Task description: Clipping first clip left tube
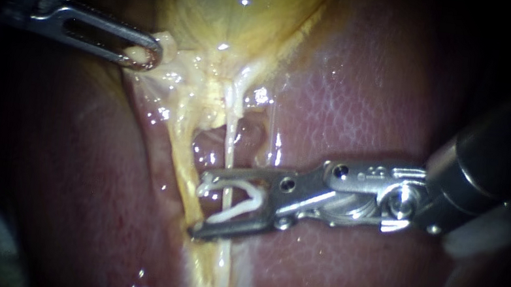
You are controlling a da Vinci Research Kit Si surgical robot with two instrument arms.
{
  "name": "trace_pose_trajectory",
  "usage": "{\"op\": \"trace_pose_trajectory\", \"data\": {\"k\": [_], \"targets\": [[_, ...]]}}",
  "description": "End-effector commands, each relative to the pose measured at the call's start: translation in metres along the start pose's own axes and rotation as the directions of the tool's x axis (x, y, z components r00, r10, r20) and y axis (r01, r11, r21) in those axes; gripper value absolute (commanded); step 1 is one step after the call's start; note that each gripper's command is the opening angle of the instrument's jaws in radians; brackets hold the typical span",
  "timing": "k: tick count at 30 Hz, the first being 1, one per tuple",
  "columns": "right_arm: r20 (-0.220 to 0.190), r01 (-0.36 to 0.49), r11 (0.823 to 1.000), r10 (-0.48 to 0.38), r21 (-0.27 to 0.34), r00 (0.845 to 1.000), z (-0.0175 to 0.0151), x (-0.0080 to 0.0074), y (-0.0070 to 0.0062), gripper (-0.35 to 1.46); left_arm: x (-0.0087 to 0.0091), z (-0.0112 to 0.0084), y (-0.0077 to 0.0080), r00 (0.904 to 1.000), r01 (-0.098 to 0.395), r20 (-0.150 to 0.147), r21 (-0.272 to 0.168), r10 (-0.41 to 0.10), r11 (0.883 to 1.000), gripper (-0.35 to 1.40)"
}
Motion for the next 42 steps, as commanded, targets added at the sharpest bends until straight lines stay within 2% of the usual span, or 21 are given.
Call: {"op": "trace_pose_trajectory", "data": {"k": [1, 10, 18, 21, 25, 30, 37, 42], "targets": [[0.001, -0.003, 1.0, 0.003, 0.0, 1.0, 0.0, -0.0003, 0.0003, 0.5, 0.0, 0.0, 0.0, 1.0, 0.0, 0.0, 0.0, 0.0, 1.0, -0.35], [0.014, -0.026, 0.999, 0.026, -0.021, 1.0, 0.0005, -0.0018, 0.0022, 0.49, 0.0, 0.0, 0.0, 1.0, 0.0, 0.0, 0.0, 0.0, 1.0, -0.35], [0.032, -0.023, 0.999, 0.025, -0.04, 0.999, 0.0037, -0.0017, 0.0027, 0.49, 0.0, 0.0, 0.0, 1.0, 0.0, 0.0, 0.0, 0.0, 1.0, -0.35], [0.013, -0.026, 0.999, 0.026, -0.034, 1.0, 0.0046, -0.0017, 0.0023, 0.49, 0.0, 0.0, 0.0, 1.0, 0.0, 0.0, 0.0, 0.0, 1.0, -0.35], [-0.037, -0.04, 0.999, 0.039, -0.016, 0.999, 0.0052, -0.0014, 0.0015, 0.49, 0.0, 0.0, 0.0001, 1.0, 0.0, 0.0, 0.0, 0.0, 1.0, -0.35], [-0.096, -0.058, 0.997, 0.063, 0.054, 0.993, 0.0057, -0.0008, 0.0002, 0.5, 0.0, 0.0, 0.0001, 1.0, 0.0, 0.0, 0.0, 0.0, 1.0, -0.35], [-0.115, -0.049, 0.989, 0.065, 0.138, 0.991, 0.0062, -0.0004, -0.0018, 0.48, 0.0, -0.0001, 0.0001, 1.0, 0.0, 0.0, 0.0, 0.0, 1.0, -0.35], [-0.107, -0.038, 0.982, 0.058, 0.185, 0.993, 0.0063, -0.0002, -0.0024, 0.42, 0.0, -0.0001, 0.0001, 1.0, 0.0, 0.0, 0.0, 0.0, 1.0, -0.35]]}}
